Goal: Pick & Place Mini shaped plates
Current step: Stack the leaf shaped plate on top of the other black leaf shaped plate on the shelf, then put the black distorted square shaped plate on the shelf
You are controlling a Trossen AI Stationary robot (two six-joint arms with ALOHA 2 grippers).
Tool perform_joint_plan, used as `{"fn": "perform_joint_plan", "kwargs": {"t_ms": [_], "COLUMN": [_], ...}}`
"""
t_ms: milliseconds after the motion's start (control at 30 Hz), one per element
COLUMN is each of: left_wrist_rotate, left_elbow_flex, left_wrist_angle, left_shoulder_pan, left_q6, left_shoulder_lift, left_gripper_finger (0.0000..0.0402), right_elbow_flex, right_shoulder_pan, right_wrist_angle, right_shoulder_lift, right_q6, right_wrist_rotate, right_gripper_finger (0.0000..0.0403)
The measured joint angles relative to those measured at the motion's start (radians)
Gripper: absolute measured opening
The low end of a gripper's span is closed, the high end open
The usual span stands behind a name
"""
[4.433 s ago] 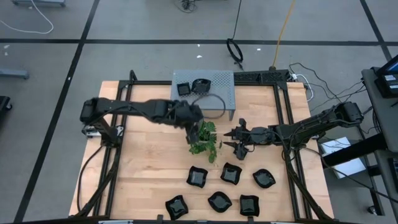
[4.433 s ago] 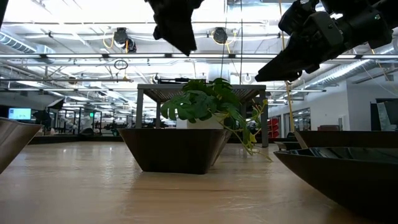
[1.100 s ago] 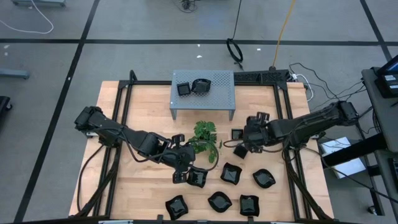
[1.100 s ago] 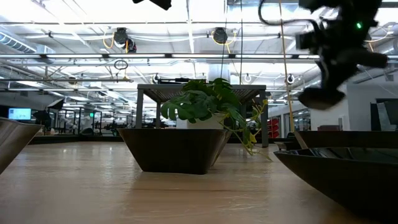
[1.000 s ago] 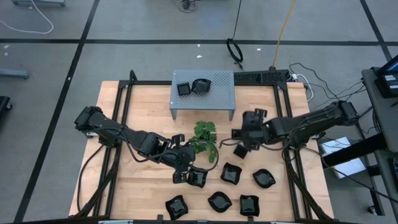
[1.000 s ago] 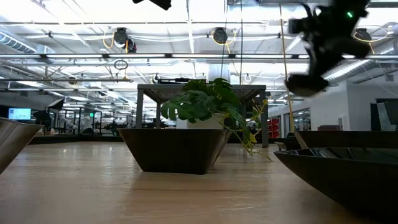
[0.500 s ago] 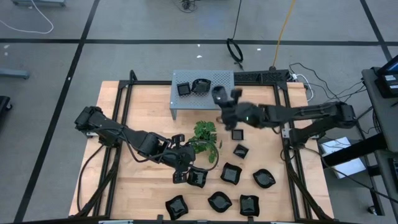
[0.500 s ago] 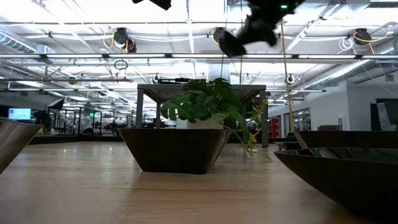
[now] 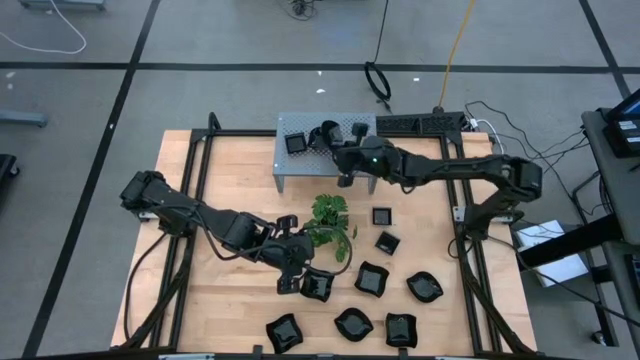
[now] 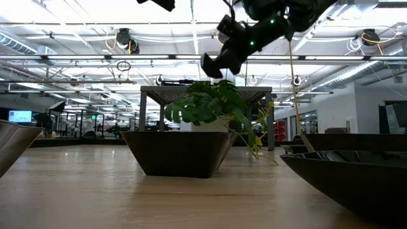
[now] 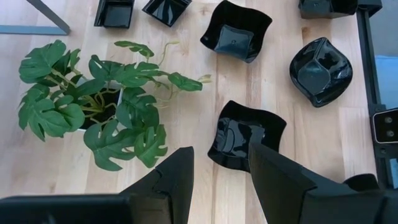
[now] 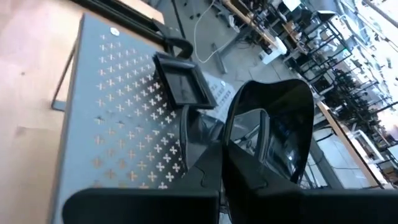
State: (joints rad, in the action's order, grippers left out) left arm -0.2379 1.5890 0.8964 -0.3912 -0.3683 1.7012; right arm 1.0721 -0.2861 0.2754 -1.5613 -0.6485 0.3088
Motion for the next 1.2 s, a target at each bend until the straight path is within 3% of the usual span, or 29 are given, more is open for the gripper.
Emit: {"fn": "perform_joint_plan", "kwargs": {"t_ms": [233,400,900,1067,1200], "left_wrist_rotate": [0.000,0.000,0.000,0.000,0.001], "left_elbow_flex": [0.000,0.000,0.000,0.000,0.000], "left_wrist_angle": [0.020,0.033,0.046,0.050,0.053], "left_shoulder_pan": [0.002,0.016,0.032,0.032,0.032], "left_q6": [0.008,0.007,-0.008,-0.008,-0.012], "left_shoulder_lift": [0.000,0.000,0.000,0.000,0.000], "left_gripper_finger": [0.0159,0.0159,0.0159,0.0159,0.0159], "right_elbow_flex": [0.000,0.000,0.002,0.002,0.002], "right_shoulder_pan": [-0.016,-0.015,0.004,0.048,0.108], "right_wrist_angle": [0.020,0.034,0.105,0.043,-0.176], "right_shoulder_lift": [-0.027,-0.027,0.017,0.106,0.212], "right_q6": [0.003,0.058,0.157,0.166,0.198], "right_wrist_rotate": [-0.006,-0.068,-0.075,-0.075,-0.076], "right_gripper_finger": [0.0000,0.0015,0.0144,0.0160,0.0156]}}
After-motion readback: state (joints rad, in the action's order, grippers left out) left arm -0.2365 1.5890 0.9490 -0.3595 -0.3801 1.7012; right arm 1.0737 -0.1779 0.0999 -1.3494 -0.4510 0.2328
